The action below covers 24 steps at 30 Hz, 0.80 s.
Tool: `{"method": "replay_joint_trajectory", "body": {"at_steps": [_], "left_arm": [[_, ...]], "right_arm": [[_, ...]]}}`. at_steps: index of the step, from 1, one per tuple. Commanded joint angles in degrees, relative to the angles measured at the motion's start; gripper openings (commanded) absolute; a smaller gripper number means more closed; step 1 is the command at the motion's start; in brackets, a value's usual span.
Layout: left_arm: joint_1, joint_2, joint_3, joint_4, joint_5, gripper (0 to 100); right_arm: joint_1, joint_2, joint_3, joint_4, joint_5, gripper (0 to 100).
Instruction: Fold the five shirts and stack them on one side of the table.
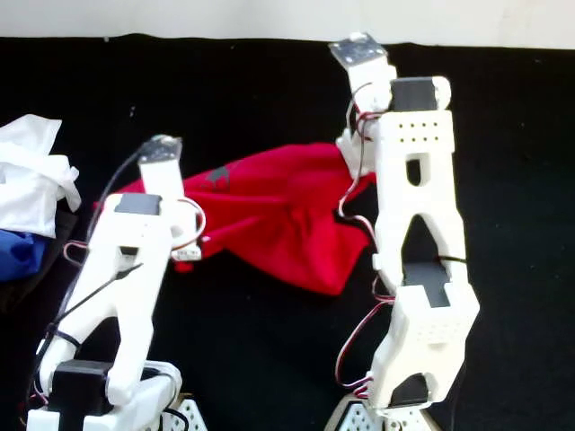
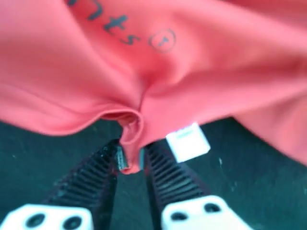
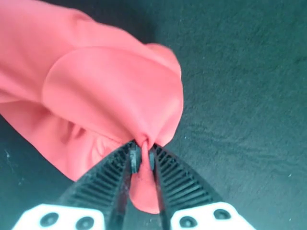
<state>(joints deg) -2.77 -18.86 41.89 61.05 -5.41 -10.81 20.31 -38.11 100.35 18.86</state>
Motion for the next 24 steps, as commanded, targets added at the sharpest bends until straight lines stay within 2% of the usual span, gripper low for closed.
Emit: {"method": "replay_joint_trajectory", "body": {"at_steps": [1,5,7,10,14,16,19,24], "left_arm": [[0.2,-1.5,-1.2,5.1,0.6,21],[-3.3,-1.5,-7.9,13.9,0.6,23],[-4.9,-1.1,-11.6,15.6,0.6,22],[-4.8,-0.9,-12.0,12.0,0.6,22],[-0.7,-0.9,-4.5,7.4,0.4,22],[-0.5,-0.9,-0.1,6.6,-2.5,22],[-3.6,-1.4,5.9,4.7,-8.3,22],[-8.0,-1.0,11.3,0.4,-8.9,22]], "right_arm": [[1.1,-3.5,0.7,-1.7,0.6,0.5],[1.1,-3.5,0.7,-1.7,0.5,0.5],[1.2,-3.5,0.7,-1.7,0.5,0.5],[1.1,-3.5,0.7,-1.7,0.5,0.5],[1.0,-3.5,0.7,-1.8,0.6,0.5],[1.0,-3.5,0.7,-1.9,0.9,0.5],[1.0,-3.5,0.6,-1.7,0.9,0.5],[1.0,-3.5,0.5,-1.6,0.9,0.5]]}}
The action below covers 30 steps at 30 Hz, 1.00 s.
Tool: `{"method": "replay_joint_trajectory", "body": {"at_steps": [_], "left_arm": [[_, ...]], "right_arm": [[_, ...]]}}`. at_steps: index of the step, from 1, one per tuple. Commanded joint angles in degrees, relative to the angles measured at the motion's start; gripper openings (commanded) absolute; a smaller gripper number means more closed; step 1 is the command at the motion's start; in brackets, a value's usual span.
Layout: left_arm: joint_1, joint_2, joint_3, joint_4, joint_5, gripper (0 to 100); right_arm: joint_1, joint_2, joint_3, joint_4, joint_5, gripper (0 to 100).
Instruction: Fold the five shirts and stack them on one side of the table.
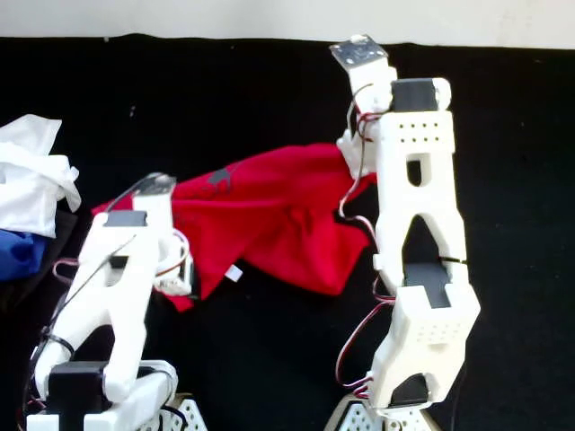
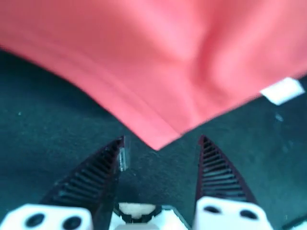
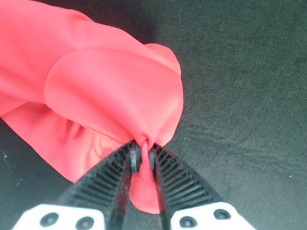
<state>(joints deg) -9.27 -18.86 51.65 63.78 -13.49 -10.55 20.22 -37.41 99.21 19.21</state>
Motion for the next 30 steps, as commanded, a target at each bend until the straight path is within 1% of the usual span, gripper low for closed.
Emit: {"method": "replay_joint_trajectory", "body": {"at_steps": [1,6,13,24,26,29,30], "left_arm": [[-1.6,-1.0,2.3,-3.4,-0.6,22],[-1.1,-0.9,3.6,-11.1,3.5,22],[4.9,-0.9,3.2,-12.0,8.5,22],[5.2,-0.7,3.5,-16.2,9.0,22],[5.2,0.5,3.0,-16.3,9.0,18],[5.1,3.6,0.6,-16.1,9.0,0],[5.0,4.4,-0.4,-16.1,9.0,1]], "right_arm": [[0.7,-3.4,-0.2,-0.5,0.5,0.5],[0.7,-3.4,0.0,-0.5,0.6,0.5],[0.7,-3.4,0.0,-0.8,0.6,0.5],[0.7,-3.4,0.0,-0.8,0.6,0.5],[0.7,-3.4,0.0,-0.8,0.6,0.5],[0.7,-3.4,0.0,-0.8,0.6,0.5],[0.7,-3.4,0.0,-0.8,0.6,0.5]]}}
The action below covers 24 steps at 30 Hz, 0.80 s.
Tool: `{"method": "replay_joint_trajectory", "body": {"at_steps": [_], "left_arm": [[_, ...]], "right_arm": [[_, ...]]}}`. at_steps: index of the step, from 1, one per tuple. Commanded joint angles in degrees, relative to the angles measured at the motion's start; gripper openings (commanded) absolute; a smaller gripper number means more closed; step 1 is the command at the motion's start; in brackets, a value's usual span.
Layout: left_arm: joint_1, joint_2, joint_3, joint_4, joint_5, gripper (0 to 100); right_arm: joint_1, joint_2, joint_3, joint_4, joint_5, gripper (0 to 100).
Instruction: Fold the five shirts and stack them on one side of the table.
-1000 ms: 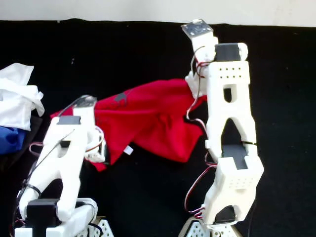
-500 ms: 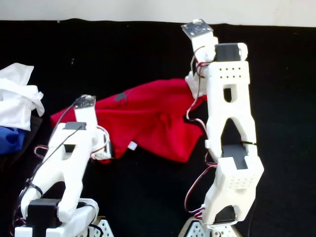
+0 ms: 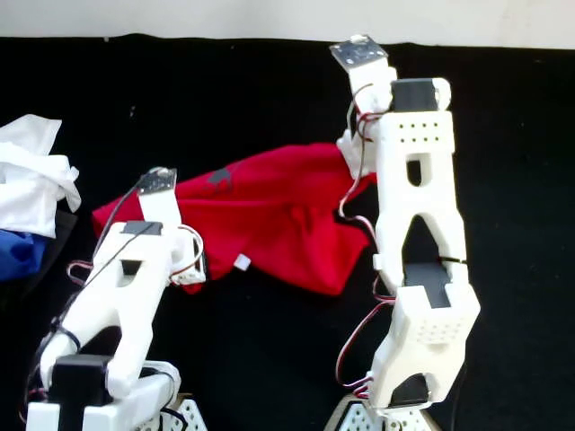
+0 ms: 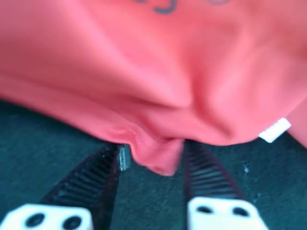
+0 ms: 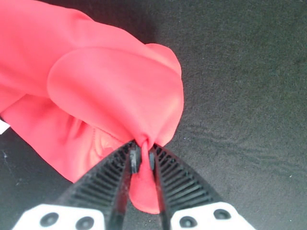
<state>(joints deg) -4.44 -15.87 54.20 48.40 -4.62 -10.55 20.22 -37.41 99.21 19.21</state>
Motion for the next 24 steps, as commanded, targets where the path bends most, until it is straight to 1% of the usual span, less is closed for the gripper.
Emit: {"method": "replay_joint_trajectory", "body": {"at_steps": [1,2,5,8,11,13,16,18,24], "left_arm": [[0.1,2.1,-4.0,-0.5,0.1,2],[0.0,2.2,-5.1,0.3,0.1,0],[0.0,1.5,-9.9,5.5,0.1,1],[0.0,-0.8,-16.9,13.9,0.1,1],[0.0,-4.6,-26.0,23.6,0.1,1],[0.0,-7.0,-32.7,28.1,-0.1,1],[-1.6,-9.6,-42.4,31.7,-0.2,1],[-3.5,-11.0,-48.8,33.1,-0.2,1],[-7.4,-15.2,-65.7,38.8,-0.2,1]], "right_arm": [[0.7,-3.4,0.0,-0.8,0.6,0.5],[0.8,-3.4,-0.1,-0.8,0.4,0.5],[1.3,-3.7,-0.5,-0.8,0.1,0.5],[2.5,-3.9,-2.9,-0.7,-2.2,0.5],[5.4,-4.0,-9.3,-1.5,-4.3,0.5],[7.7,-3.7,-14.0,-3.7,-5.9,0.5],[10.2,-4.1,-19.8,-7.4,-6.3,0.5],[11.2,-4.2,-25.8,-7.6,-6.3,0.5],[14.5,-4.2,-47.2,-2.2,-6.2,0.5]]}}
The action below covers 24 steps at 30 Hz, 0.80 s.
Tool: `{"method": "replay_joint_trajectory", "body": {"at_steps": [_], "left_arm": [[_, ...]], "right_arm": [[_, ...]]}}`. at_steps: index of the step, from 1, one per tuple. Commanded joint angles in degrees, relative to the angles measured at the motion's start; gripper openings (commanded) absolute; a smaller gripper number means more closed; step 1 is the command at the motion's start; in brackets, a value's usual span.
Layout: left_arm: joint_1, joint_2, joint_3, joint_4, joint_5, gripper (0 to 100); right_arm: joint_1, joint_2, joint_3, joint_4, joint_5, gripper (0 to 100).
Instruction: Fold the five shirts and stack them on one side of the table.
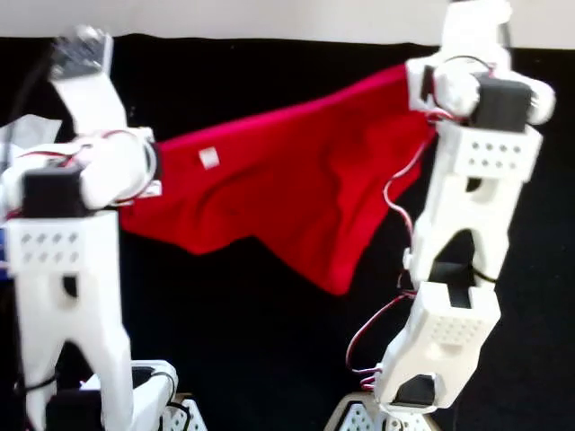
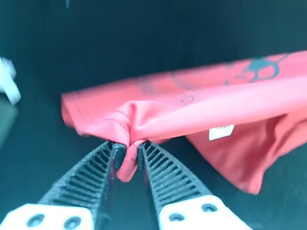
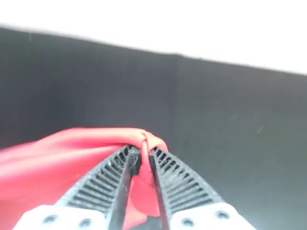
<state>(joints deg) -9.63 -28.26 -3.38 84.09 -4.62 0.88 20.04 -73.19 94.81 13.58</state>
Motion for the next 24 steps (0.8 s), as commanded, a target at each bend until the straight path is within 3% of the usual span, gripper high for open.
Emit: {"method": "replay_joint_trajectory", "body": {"at_steps": [1,6,18,24], "left_arm": [[-2.8,-3.5,-10.2,4.2,-0.2,1],[-5.6,-6.9,-16.7,6.2,-0.2,1],[-8.5,-8.8,-8.2,4.1,0.0,1],[-8.6,-9.0,-13.6,4.8,0.1,1]], "right_arm": [[3.5,-4.0,-15.0,3.2,-0.5,0.5],[3.7,-5.8,-29.2,5.2,3.3,0.5],[3.4,-21.7,-17.3,-3.6,4.6,0.5],[3.4,-24.8,-16.8,-3.4,4.4,0.5]]}}
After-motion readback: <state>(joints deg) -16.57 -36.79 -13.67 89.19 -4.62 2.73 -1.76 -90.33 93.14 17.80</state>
